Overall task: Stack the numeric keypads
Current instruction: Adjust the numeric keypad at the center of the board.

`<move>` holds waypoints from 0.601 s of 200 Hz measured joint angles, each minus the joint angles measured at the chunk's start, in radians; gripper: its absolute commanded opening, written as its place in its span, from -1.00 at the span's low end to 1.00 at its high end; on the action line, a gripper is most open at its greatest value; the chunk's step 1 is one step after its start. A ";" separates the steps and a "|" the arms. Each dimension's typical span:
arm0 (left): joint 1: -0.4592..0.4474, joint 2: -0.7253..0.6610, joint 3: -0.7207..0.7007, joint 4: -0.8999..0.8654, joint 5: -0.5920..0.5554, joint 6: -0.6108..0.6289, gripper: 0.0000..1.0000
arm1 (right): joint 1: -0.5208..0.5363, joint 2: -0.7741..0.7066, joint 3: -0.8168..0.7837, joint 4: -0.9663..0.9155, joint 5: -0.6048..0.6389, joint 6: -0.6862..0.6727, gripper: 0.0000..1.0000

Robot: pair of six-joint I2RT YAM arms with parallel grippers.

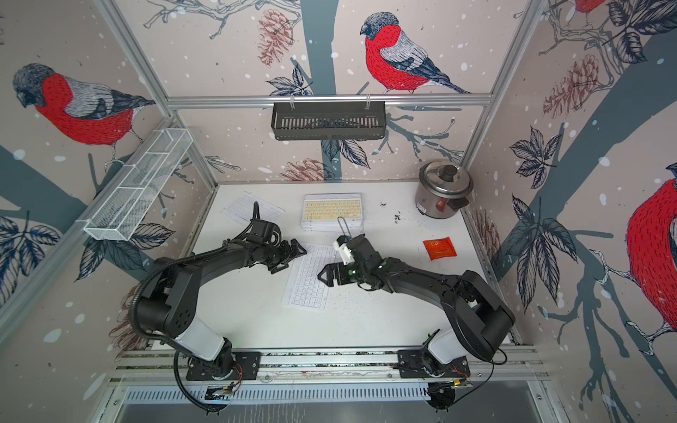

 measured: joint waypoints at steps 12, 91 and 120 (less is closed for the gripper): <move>0.008 -0.067 0.004 -0.036 -0.014 0.022 0.93 | -0.056 0.049 0.069 -0.028 0.008 -0.032 0.99; 0.027 -0.410 -0.362 -0.126 0.096 -0.065 0.93 | -0.085 0.481 0.510 -0.140 0.037 -0.228 0.99; 0.032 -0.464 -0.442 -0.110 0.159 -0.125 0.93 | -0.056 0.548 0.561 -0.152 0.037 -0.257 0.99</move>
